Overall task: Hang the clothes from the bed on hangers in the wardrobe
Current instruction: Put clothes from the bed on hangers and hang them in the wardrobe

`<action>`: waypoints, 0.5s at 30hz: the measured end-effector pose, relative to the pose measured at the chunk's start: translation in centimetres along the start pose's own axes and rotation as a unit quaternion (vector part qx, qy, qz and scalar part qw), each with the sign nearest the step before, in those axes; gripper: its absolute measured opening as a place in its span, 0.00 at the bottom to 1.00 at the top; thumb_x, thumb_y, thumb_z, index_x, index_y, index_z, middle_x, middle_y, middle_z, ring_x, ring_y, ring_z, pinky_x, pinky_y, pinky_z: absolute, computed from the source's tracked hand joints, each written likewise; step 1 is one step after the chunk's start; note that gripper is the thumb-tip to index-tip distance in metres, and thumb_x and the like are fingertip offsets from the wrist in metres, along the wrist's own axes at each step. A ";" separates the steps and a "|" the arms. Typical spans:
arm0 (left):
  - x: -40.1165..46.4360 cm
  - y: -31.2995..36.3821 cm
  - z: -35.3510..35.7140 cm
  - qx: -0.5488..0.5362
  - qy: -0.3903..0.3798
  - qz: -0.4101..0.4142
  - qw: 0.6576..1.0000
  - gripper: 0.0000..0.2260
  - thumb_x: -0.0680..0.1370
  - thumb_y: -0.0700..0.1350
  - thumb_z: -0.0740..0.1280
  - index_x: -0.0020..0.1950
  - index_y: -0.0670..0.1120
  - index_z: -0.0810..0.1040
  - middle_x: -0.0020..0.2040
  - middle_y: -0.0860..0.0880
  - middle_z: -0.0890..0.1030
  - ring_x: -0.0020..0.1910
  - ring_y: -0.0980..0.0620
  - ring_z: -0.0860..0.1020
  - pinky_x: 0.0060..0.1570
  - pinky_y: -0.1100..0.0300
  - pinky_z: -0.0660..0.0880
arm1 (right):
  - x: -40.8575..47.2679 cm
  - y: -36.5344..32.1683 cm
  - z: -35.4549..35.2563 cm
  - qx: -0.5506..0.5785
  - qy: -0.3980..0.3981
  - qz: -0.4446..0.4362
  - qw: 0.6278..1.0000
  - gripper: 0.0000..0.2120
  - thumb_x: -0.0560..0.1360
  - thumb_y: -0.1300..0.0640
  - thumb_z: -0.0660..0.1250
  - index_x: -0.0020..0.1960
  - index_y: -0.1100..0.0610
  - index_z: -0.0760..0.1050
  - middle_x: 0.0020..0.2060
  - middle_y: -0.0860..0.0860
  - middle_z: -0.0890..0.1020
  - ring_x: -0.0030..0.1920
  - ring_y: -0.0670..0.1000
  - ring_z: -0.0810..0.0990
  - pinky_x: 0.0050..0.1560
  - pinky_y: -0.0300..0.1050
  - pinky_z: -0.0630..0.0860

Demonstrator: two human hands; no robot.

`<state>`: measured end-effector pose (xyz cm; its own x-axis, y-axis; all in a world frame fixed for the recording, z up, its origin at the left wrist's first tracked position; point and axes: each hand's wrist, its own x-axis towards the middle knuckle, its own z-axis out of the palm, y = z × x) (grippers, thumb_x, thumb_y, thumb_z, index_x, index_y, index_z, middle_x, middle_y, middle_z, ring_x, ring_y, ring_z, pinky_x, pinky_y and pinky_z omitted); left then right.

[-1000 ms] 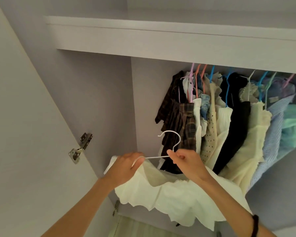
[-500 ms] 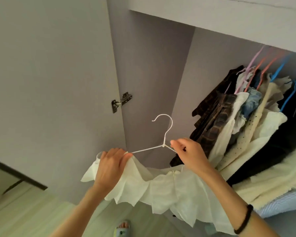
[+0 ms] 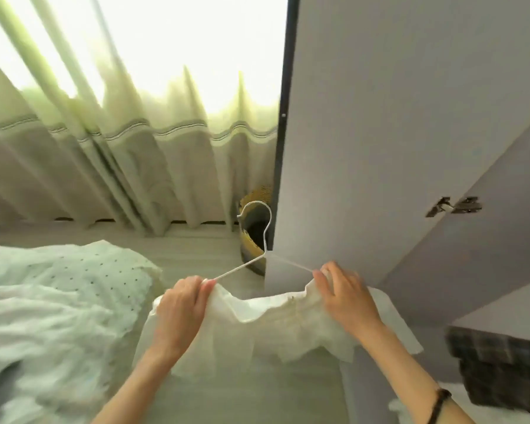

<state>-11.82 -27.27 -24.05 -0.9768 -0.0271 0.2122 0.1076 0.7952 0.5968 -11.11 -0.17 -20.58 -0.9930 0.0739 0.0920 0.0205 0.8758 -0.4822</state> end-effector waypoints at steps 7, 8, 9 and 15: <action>-7.5 -11.2 -11.4 0.046 0.097 -0.207 0.972 0.19 0.78 0.50 0.62 0.30 0.53 0.58 0.30 0.54 0.66 0.34 0.47 0.67 0.35 0.55 0.61 | 0.8 -15.1 10.7 0.055 -0.053 -0.202 0.976 0.18 0.78 0.47 0.54 0.38 0.58 0.72 0.30 0.52 0.75 0.30 0.52 0.73 0.36 0.48 0.71; -8.8 -12.5 -12.9 0.050 0.118 -0.219 0.967 0.20 0.78 0.51 0.63 0.30 0.54 0.58 0.29 0.54 0.66 0.33 0.47 0.67 0.35 0.55 0.62 | 0.6 -17.0 12.3 0.058 -0.062 -0.227 0.970 0.19 0.77 0.46 0.53 0.37 0.58 0.71 0.28 0.51 0.74 0.28 0.52 0.72 0.33 0.49 0.71; -10.3 -13.6 -14.2 0.056 0.138 -0.231 0.962 0.19 0.78 0.52 0.63 0.30 0.55 0.58 0.29 0.55 0.66 0.32 0.47 0.67 0.35 0.56 0.62 | 0.4 -18.9 13.8 0.056 -0.069 -0.250 0.964 0.19 0.76 0.47 0.53 0.36 0.58 0.71 0.27 0.51 0.74 0.28 0.53 0.72 0.32 0.48 0.69; -19.6 -17.9 -20.4 0.078 0.220 -0.379 0.896 0.19 0.78 0.57 0.59 0.31 0.51 0.60 0.28 0.53 0.66 0.31 0.49 0.67 0.32 0.54 0.60 | -2.6 -30.0 19.6 0.063 -0.157 -0.374 0.912 0.16 0.77 0.52 0.60 0.34 0.59 0.69 0.29 0.53 0.75 0.33 0.59 0.74 0.39 0.46 0.61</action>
<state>9.16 -53.35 -23.07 -0.5879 -0.8030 0.0975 -0.6157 0.5224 0.5900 -11.37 -35.97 -23.45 -0.7080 -0.6800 0.1909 -0.6704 0.5620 -0.4845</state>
